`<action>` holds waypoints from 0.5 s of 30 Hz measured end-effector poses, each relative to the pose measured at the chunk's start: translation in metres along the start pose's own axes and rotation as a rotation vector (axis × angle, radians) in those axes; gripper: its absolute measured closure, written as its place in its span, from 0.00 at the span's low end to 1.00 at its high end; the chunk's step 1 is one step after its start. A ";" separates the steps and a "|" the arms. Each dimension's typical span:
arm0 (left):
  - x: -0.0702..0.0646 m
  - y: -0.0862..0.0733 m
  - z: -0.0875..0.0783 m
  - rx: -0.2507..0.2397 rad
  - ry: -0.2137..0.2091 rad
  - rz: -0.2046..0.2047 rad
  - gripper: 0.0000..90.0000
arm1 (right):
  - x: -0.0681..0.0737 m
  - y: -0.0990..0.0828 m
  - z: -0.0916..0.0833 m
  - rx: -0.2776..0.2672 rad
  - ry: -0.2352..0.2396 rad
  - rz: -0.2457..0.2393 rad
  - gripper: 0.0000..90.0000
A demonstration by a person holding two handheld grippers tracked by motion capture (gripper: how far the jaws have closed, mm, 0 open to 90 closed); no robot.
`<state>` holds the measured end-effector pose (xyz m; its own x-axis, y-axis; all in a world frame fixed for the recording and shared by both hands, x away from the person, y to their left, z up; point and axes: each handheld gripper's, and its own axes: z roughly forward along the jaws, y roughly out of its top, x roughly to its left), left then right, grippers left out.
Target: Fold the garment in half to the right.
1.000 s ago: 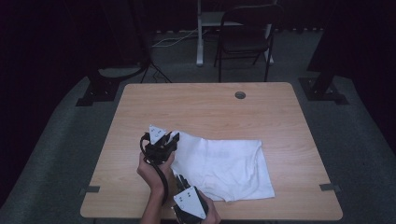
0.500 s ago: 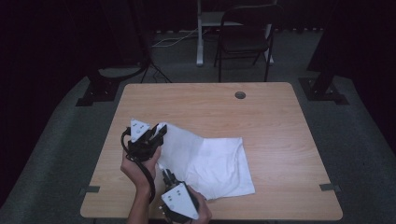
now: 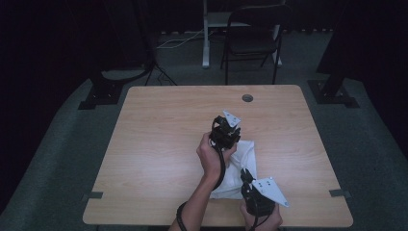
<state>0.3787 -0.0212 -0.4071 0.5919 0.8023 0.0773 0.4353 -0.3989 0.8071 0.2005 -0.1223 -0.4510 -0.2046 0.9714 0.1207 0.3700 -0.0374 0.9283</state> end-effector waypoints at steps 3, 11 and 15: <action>-0.001 -0.005 0.007 0.015 0.000 -0.003 0.84 | -0.003 -0.006 0.005 0.026 -0.005 -0.002 0.96; 0.001 -0.008 0.006 0.013 -0.005 -0.007 0.84 | 0.004 -0.008 0.006 0.030 -0.010 -0.025 0.96; 0.000 -0.009 0.007 0.013 -0.003 -0.006 0.84 | 0.004 -0.009 0.005 0.033 -0.014 -0.027 0.96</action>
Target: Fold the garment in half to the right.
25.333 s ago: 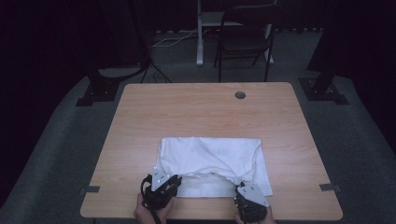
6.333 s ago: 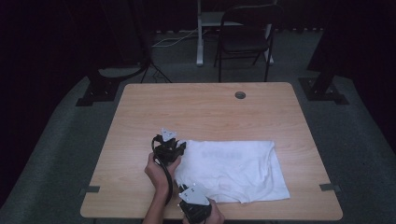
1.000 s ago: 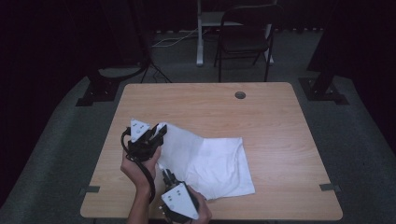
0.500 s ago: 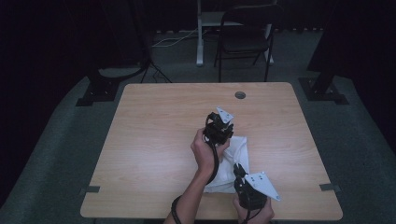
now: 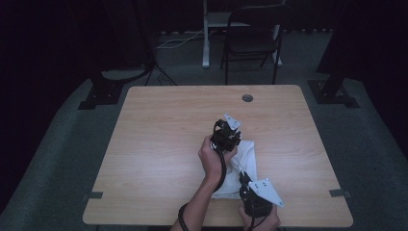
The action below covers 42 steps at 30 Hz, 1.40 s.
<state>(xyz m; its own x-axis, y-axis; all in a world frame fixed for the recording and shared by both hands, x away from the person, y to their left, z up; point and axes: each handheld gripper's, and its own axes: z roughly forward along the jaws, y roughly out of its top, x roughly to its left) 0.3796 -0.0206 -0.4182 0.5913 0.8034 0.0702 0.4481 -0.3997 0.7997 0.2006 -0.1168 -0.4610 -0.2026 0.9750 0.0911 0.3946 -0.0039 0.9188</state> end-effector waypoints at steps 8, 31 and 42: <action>-0.005 -0.001 0.003 0.007 0.001 0.007 0.84 | -0.002 -0.005 0.000 0.009 -0.007 0.003 0.96; -0.010 -0.007 0.010 -0.017 -0.015 -0.019 0.64 | -0.016 -0.020 0.008 0.130 -0.043 0.018 0.95; 0.014 -0.002 -0.010 -0.114 -0.030 -0.094 0.42 | -0.017 -0.023 0.009 0.150 -0.037 0.022 0.95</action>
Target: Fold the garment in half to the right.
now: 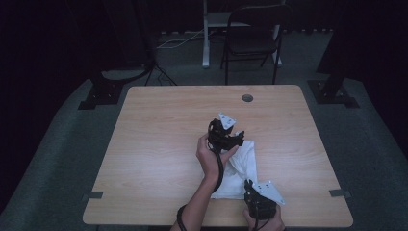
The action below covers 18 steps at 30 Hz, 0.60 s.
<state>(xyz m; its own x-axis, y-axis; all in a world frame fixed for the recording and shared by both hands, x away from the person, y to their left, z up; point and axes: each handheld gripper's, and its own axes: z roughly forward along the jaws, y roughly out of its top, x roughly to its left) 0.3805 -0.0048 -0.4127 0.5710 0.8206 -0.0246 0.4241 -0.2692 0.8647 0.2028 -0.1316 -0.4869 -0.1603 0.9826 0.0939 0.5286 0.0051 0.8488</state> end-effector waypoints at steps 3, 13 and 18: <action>0.007 0.003 -0.008 -0.037 0.002 -0.028 0.40 | 0.000 -0.001 0.000 0.003 0.001 0.000 0.95; 0.021 -0.011 -0.025 -0.009 0.035 -0.006 0.38 | -0.002 -0.002 -0.002 0.004 0.008 0.000 0.94; 0.023 -0.030 -0.027 0.047 0.039 0.005 0.38 | -0.001 -0.001 -0.004 0.004 0.014 -0.002 0.92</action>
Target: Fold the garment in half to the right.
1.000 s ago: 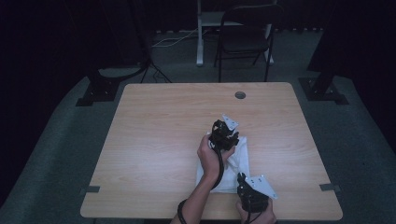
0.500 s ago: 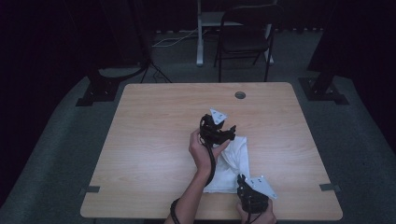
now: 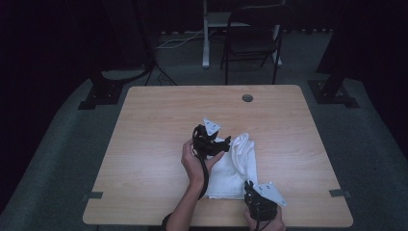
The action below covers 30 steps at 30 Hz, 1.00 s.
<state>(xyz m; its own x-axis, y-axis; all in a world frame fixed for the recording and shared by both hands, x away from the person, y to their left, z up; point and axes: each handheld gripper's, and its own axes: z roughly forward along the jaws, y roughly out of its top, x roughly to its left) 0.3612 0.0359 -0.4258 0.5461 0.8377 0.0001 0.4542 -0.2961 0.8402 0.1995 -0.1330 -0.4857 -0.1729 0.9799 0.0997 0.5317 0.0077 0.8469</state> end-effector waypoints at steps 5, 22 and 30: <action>-0.003 -0.014 0.008 0.046 -0.012 0.003 0.38 | 0.001 0.002 -0.003 -0.020 0.020 0.006 0.82; -0.012 -0.031 0.024 0.114 -0.024 0.026 0.36 | 0.000 0.019 0.006 0.008 0.031 -0.026 0.91; -0.009 -0.034 0.025 0.128 -0.007 0.019 0.36 | -0.018 0.006 0.004 0.057 -0.024 0.008 0.87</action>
<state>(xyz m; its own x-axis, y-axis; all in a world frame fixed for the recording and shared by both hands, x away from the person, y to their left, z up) 0.3585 0.0273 -0.4678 0.5601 0.8283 0.0117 0.5293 -0.3687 0.7641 0.2090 -0.1503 -0.4840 -0.1487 0.9845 0.0932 0.5797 0.0105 0.8148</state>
